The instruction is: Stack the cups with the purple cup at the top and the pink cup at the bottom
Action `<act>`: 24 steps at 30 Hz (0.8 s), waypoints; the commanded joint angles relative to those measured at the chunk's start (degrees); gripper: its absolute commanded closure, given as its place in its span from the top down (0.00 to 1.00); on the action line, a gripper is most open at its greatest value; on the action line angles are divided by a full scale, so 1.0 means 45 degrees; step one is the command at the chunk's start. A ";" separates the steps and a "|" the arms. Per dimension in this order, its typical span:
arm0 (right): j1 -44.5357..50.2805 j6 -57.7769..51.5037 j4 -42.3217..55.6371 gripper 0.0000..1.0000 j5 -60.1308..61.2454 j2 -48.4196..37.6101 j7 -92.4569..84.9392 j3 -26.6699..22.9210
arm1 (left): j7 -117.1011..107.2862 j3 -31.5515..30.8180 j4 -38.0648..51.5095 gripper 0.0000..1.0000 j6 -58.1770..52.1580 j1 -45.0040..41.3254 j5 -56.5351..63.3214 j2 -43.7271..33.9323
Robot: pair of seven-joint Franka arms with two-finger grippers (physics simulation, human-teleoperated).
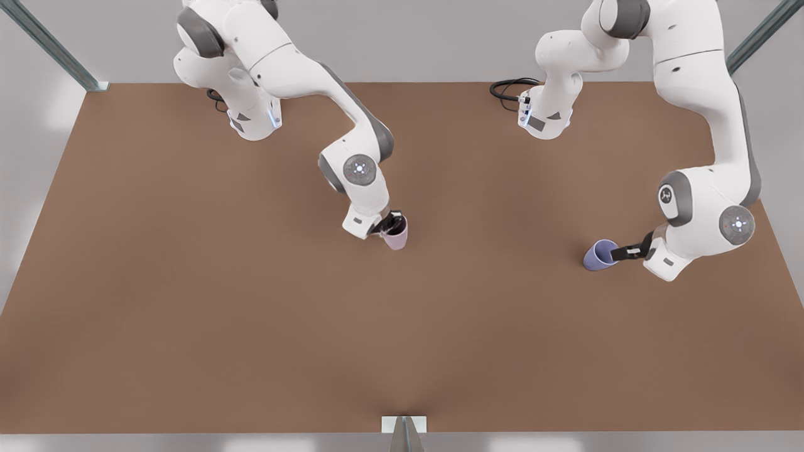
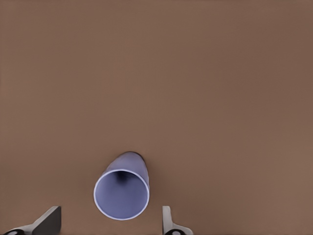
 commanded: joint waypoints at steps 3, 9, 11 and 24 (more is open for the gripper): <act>0.0498 0.0123 0.1208 0.21 -0.0042 0.1176 0.8842 0.0290 | 0.0852 0.0002 -0.0846 1.00 0.2173 0.0496 0.0005 0.0016; 0.0889 0.0181 0.1678 0.21 -0.0022 0.2349 0.9351 0.0485 | 0.2005 0.0002 -0.1901 1.00 0.2173 0.0731 0.0025 0.0075; 0.0908 0.0201 0.1658 0.21 -0.0022 0.2505 0.9351 0.0485 | 0.2494 0.0002 -0.1959 1.00 0.2212 0.0829 0.0025 0.0250; 0.1065 0.0143 0.1561 1.00 -0.0003 0.1998 0.9195 0.0368 | 0.3686 0.0002 -0.2272 1.00 0.2837 0.0907 0.0123 0.1091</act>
